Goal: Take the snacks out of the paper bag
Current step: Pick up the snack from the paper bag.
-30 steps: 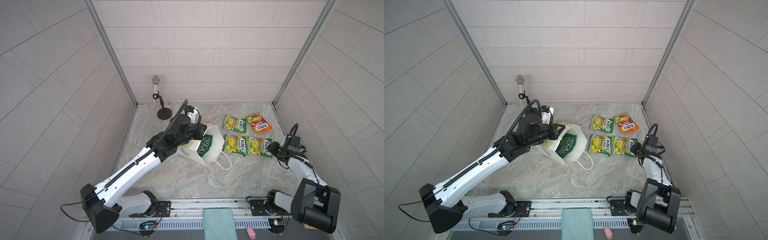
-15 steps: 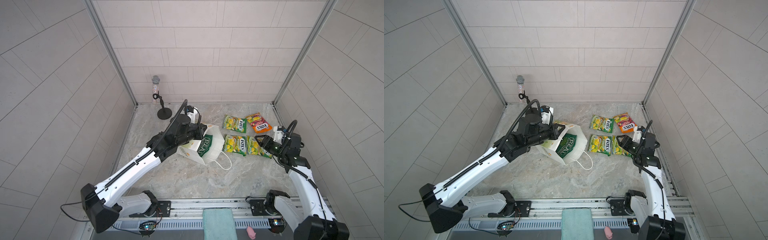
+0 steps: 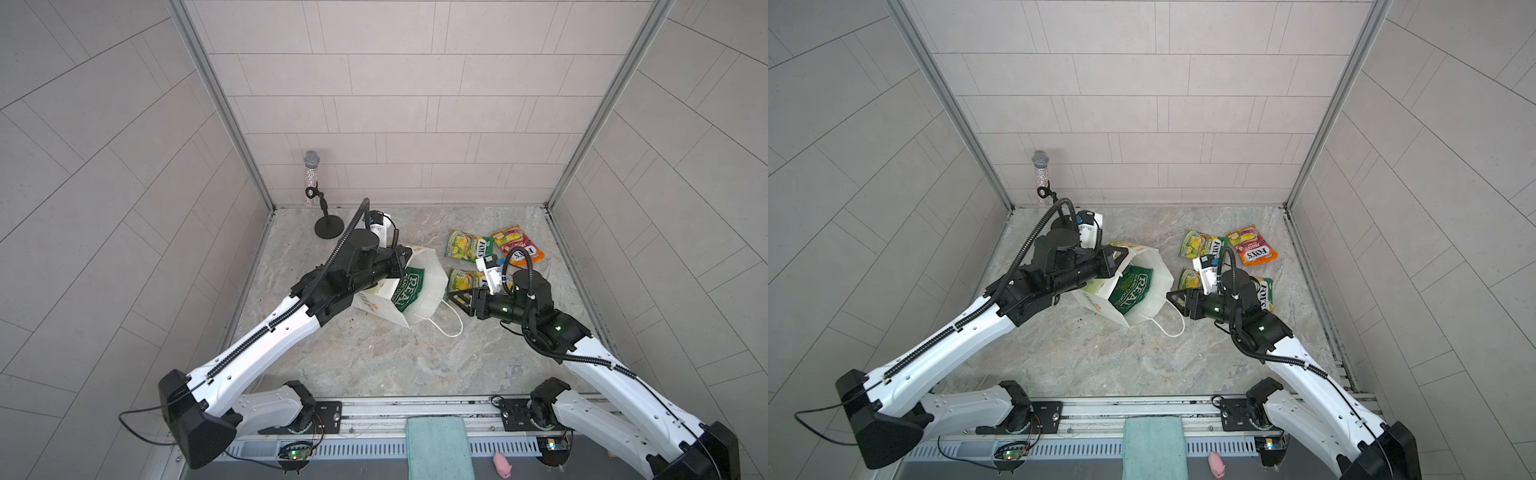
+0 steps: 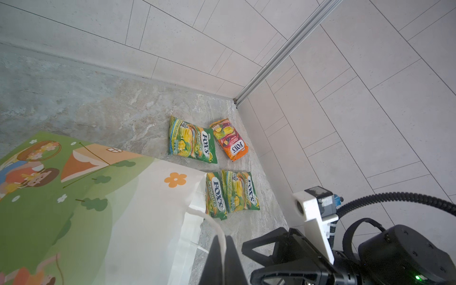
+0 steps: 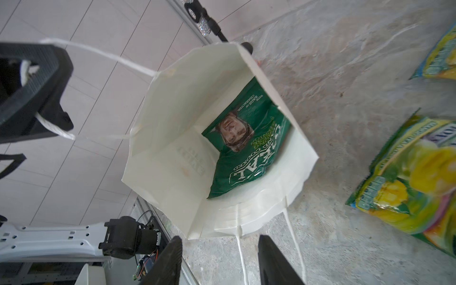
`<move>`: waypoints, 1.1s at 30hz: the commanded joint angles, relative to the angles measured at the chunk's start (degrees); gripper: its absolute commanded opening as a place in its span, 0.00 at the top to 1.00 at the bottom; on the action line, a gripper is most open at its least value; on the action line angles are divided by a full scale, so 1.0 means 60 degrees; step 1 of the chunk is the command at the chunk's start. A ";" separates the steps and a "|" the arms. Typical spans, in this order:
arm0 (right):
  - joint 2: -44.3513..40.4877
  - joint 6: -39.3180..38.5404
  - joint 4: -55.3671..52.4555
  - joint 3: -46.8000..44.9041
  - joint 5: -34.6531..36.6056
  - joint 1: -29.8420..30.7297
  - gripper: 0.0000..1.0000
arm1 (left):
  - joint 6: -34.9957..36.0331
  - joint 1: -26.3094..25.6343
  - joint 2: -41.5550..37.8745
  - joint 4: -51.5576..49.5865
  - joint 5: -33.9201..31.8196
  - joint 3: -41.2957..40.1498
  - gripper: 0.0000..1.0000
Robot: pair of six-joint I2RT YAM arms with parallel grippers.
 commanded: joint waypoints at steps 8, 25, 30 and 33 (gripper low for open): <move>0.2634 -0.0118 0.1596 0.0843 0.2045 0.2247 0.56 | -0.0095 0.0031 -0.0092 0.0405 0.0112 0.0040 1.00; 0.5393 0.0525 0.0566 0.2278 0.4427 0.3048 0.58 | -0.0011 0.0032 0.0011 0.0430 0.0275 0.0138 1.00; 0.5780 0.0822 -0.0107 0.2644 0.5263 0.3085 0.57 | 0.0007 0.0031 -0.0022 0.0391 0.0275 0.0142 1.00; 0.5929 0.1037 -0.0375 0.2783 0.5702 0.3085 0.55 | 0.0018 0.0031 -0.0033 0.0371 0.0275 0.0134 1.00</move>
